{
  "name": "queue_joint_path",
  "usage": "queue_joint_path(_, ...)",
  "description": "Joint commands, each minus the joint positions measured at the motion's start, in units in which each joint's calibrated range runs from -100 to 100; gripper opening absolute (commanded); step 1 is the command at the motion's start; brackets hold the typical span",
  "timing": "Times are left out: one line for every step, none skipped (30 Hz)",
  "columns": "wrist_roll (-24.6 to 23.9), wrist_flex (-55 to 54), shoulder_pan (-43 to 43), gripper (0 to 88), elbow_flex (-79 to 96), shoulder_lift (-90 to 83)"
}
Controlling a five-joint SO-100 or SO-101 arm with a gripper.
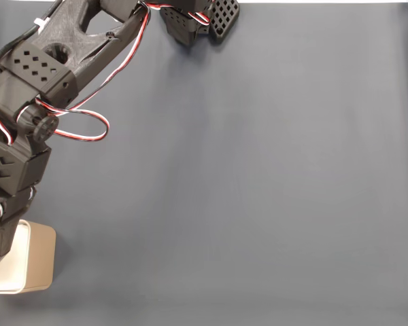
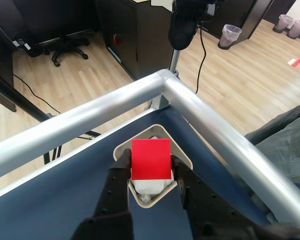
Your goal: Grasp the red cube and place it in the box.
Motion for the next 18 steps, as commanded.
queue_joint_path(0.5, -0.3, 0.6, 7.0, -2.9, -0.5)
queue_joint_path(0.5, -0.3, 0.6, 7.0, -2.9, -0.5)
queue_joint_path(0.5, -0.3, 0.6, 7.0, -2.9, -0.5)
queue_joint_path(0.5, -0.3, 0.6, 7.0, -2.9, -0.5)
queue_joint_path(0.5, -0.3, 0.6, 7.0, -3.0, -0.5)
queue_joint_path(0.5, -0.3, 0.6, 7.0, -3.0, -0.5)
queue_joint_path(0.5, -0.3, 0.6, 7.0, -3.0, -0.5)
queue_joint_path(0.5, -0.3, 0.6, 7.0, -3.2, -0.5)
queue_joint_path(0.5, -0.3, 0.6, 7.0, -3.3, -0.4)
queue_joint_path(0.5, -0.3, 0.5, 7.1, -3.3, -0.4)
queue_joint_path(0.5, -0.3, 0.5, 7.1, -3.4, -0.3)
queue_joint_path(0.5, -0.3, 0.5, 7.2, -3.4, -0.3)
queue_joint_path(0.5, -0.3, 0.5, 7.3, -3.4, -0.2)
queue_joint_path(0.5, -0.3, 0.5, 7.4, -3.4, -0.2)
queue_joint_path(0.5, -0.3, 0.5, 7.8, -3.4, -0.2)
queue_joint_path(0.4, -0.2, 0.5, 9.6, -3.4, -0.2)
queue_joint_path(0.1, -0.1, 0.5, 15.5, -3.4, -0.2)
queue_joint_path(-0.1, -0.1, 0.6, 22.7, -3.4, -0.2)
